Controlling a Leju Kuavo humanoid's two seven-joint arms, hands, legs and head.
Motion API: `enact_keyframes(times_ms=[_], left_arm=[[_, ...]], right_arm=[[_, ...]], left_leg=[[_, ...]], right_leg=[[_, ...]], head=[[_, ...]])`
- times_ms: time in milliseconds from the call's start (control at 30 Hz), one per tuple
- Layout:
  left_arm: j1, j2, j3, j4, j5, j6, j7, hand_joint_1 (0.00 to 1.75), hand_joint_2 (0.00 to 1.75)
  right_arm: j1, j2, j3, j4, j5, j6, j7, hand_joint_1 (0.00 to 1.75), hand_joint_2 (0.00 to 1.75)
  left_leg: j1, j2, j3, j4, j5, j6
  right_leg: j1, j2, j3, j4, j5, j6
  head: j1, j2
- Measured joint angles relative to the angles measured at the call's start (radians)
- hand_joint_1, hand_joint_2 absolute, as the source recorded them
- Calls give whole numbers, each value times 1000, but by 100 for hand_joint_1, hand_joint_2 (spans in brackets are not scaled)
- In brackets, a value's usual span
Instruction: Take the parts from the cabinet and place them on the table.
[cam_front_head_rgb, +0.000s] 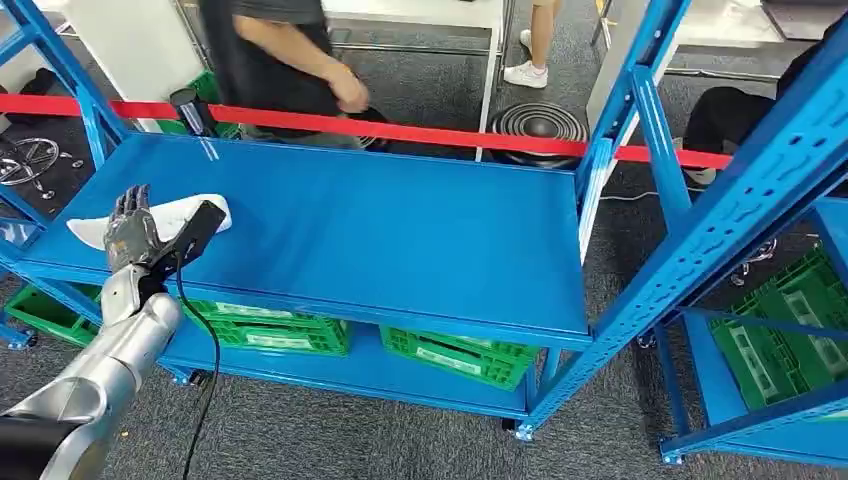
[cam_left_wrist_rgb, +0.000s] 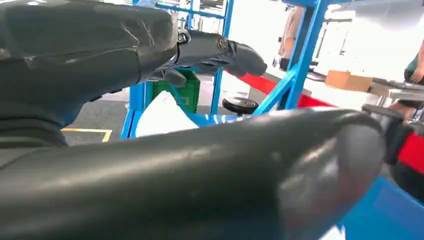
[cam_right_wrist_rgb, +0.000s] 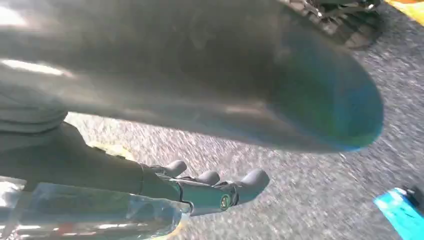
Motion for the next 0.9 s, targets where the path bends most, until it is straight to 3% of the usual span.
enact_keyframes(times_ms=[67,100,133,167,200,233,267,300,367,433,467,500,533,600,633,667,700,733,767,800,833,900], left_arm=[[-5,-5,0,2,-2,-1,0,0,0],[-5,-6,0,5,-3,-2,1,0,0],[-3,-8,0,7,-3,-3,2,0,0],[-1,-9,0,9,-4,-4,2,0,0],[0,-9,0,10,-4,-5,3,0,0],[0,-9,0,10,-4,-5,3,0,0],[-1,-9,0,10,-4,-5,3,0,0],[-1,-8,0,10,-4,-5,3,0,0],[-2,-7,0,10,-5,-6,5,0,0],[-3,-5,-1,11,-5,-8,5,0,0],[-3,-2,-1,10,-5,-8,5,0,0],[-4,-2,-2,11,-5,-10,5,0,0],[-7,0,-3,11,-4,-12,0,0,0],[-6,2,-4,15,-5,-25,-3,0,0],[-3,2,-8,18,-10,-32,-2,0,0],[0,2,-11,21,-16,-39,2,0,0],[1,2,-14,24,-21,-44,8,0,0],[0,2,-16,26,-24,-48,16,0,0],[-1,3,-17,26,-25,-55,26,0,0],[-4,5,-18,26,-26,-59,37,0,0],[-9,5,-18,27,-26,-65,45,0,175],[-11,6,-22,30,-39,-84,68,0,175]], right_arm=[[0,-1,0,0,-3,3,0,0,0],[0,0,0,0,-4,4,0,0,0],[2,0,0,0,-4,5,0,0,0],[4,0,0,0,-4,5,0,0,0],[5,0,0,0,-5,5,0,0,0],[5,-1,1,0,-5,5,0,0,0],[4,-2,0,0,-5,5,0,0,0],[4,-2,0,0,-5,5,0,0,0],[4,-2,0,0,-6,6,0,0,0],[5,-2,0,0,-7,6,0,0,0],[5,0,0,0,-8,6,0,0,0],[5,0,0,0,-9,6,0,0,0],[4,0,0,0,-13,6,0,0,0],[5,3,0,0,-15,6,-2,0,0],[5,5,1,0,-16,6,-2,0,0],[5,7,1,0,-16,6,-2,0,0],[4,9,1,1,-16,6,-2,0,0],[4,11,1,2,-16,8,-2,0,0],[3,14,1,4,-17,10,-2,0,0],[2,16,1,6,-18,11,-2,0,0],[1,19,1,8,-19,13,-3,0,0],[1,22,1,14,-23,14,-5,0,0]], left_leg=[[-2,0,2,0,-1,4],[-4,-1,2,1,-4,6],[-4,-2,3,2,-6,6],[-4,-3,6,2,-9,5],[-3,-5,10,3,-12,2],[-3,-5,15,6,-17,-3],[-2,-5,18,13,-24,-7],[-3,-5,17,19,-31,-14],[-9,-6,15,24,-39,-23],[-5,-5,17,23,-42,-30],[-2,-5,13,29,-49,-36],[0,-5,3,56,-67,-42],[2,-5,-24,116,-100,-49],[7,-5,-121,299,-173,-60],[9,-5,-157,357,-183,-62],[10,-5,-167,362,-170,-62],[11,-5,-154,319,-133,-60],[11,-4,-118,237,-84,-57],[11,-4,-65,126,-28,-52],[10,-4,-25,42,-2,-44],[3,-4,-17,31,-16,-41],[-1,-6,-21,32,-18,-32]], right_leg=[[-2,0,-87,158,-57,-8],[-2,0,-134,236,-78,-7],[-2,0,-165,278,-82,-1],[-5,0,-166,262,-66,10],[-7,-1,-142,202,-32,22],[-9,-2,-95,97,15,34],[-11,-4,-49,0,53,39],[-8,-7,-31,-36,63,27],[-3,-5,-25,-40,63,8],[-1,-4,-24,-41,61,-3],[-14,-4,-17,-44,65,-9],[-13,-2,-14,-44,62,-13],[-13,-2,-11,-44,59,-17],[-12,-2,-8,-43,56,-21],[-12,-2,-7,-43,54,-22],[-12,-1,-5,-43,53,-23],[-12,1,-1,-43,50,-21],[-12,2,3,-43,49,-22],[-12,3,10,-44,46,-19],[-11,5,12,-44,44,-16],[0,5,9,-43,42,-10],[-4,5,9,-45,40,0]], head=[[0,0],[0,0],[1,0],[0,0],[1,0],[0,0],[1,0],[0,0],[-1,0],[0,0],[-1,0],[-2,0],[-3,0],[-2,0],[-2,0],[-2,0],[-2,0],[-3,0],[-3,0],[-2,0],[-2,0],[-2,0]])
